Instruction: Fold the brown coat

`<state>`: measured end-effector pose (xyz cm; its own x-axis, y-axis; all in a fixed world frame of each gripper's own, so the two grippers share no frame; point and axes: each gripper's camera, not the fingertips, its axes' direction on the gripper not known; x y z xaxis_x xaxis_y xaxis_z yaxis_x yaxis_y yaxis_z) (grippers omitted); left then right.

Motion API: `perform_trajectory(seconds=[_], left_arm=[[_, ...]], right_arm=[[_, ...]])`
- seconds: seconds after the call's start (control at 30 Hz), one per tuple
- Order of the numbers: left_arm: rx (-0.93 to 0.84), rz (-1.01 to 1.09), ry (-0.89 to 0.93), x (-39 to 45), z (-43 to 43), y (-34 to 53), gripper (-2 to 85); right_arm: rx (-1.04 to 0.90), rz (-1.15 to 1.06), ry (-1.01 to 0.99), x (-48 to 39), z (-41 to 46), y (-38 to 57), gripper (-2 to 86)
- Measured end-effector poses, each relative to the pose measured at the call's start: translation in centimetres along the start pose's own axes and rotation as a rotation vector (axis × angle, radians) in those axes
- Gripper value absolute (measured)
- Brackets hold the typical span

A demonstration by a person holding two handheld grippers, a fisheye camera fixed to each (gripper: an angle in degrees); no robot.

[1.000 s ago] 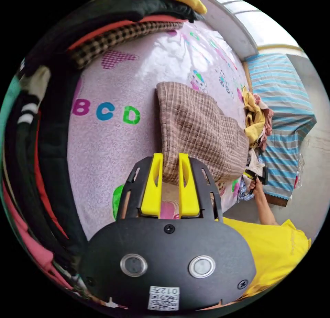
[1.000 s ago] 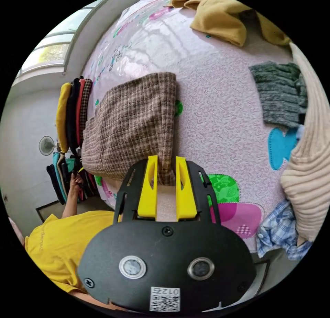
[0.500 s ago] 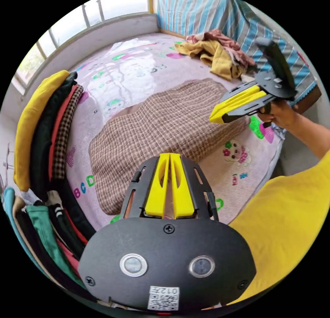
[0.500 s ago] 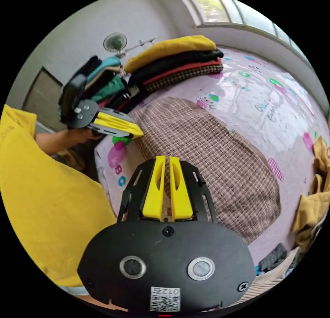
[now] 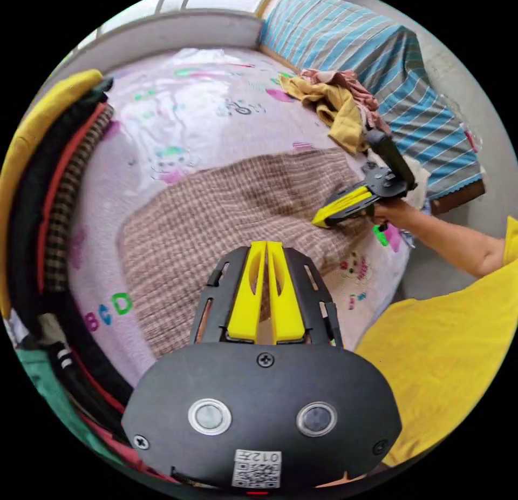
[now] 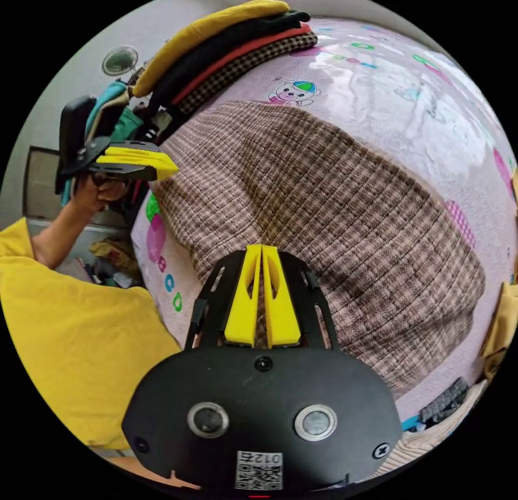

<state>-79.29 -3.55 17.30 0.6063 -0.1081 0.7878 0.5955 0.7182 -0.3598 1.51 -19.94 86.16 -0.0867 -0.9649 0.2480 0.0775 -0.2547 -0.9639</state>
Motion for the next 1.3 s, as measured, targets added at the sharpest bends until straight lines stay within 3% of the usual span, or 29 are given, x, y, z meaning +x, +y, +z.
perform_trajectory(seconds=[0.03, 0.1, 0.27, 0.33, 0.43, 0.57, 0.73, 0.83, 1.0, 1.17, 1.3], left_arm=[[-0.031, -0.014, -0.100, -0.2, 0.6, 0.4, 0.1], [-0.124, -0.031, -0.103, -1.5, 3.4, 1.0, 0.0], [-0.072, -0.329, 0.253, -9.7, 7.7, 1.0, 0.0], [-0.065, -0.371, 0.290, -10.7, 7.8, 0.6, 0.1], [-0.010, -0.328, 0.175, -9.0, 5.4, 0.4, 0.4], [0.115, -0.092, -0.023, -1.3, 1.8, 1.7, 0.5], [-0.001, 0.136, -0.243, 6.2, 4.7, 3.0, 0.3], [0.013, 0.093, -0.348, 6.3, 6.2, 3.4, 0.1], [-0.041, 0.096, -0.251, 2.7, 8.9, 0.3, -0.1], [-0.268, -0.016, 0.067, -3.5, 11.0, -4.5, 0.0], [-0.177, -0.048, 0.215, -6.0, 11.1, -3.3, 0.2]], right_arm=[[0.012, 0.020, -0.058, 1.0, -0.1, 0.3, 0.2], [0.036, 0.023, -0.071, 1.7, 0.2, 0.5, 0.3], [0.037, 0.065, 0.164, 1.3, 1.5, -2.5, 0.6], [0.021, 0.069, 0.158, 1.9, 1.8, -3.0, 0.7], [0.045, 0.078, 0.046, 3.9, 0.9, -1.8, 0.7], [0.209, 0.117, -0.077, 5.4, -2.2, 2.1, 0.7], [0.354, 0.083, 0.013, 2.4, -6.6, 8.2, 0.7], [0.334, 0.061, 0.081, 0.8, -6.1, 11.6, 0.6], [0.286, 0.130, 0.217, 3.5, -3.1, 11.8, 0.5], [0.138, 0.284, 0.145, 9.6, -1.5, 7.1, 0.3], [0.149, 0.280, 0.103, 10.7, -1.8, 7.2, 0.2]])
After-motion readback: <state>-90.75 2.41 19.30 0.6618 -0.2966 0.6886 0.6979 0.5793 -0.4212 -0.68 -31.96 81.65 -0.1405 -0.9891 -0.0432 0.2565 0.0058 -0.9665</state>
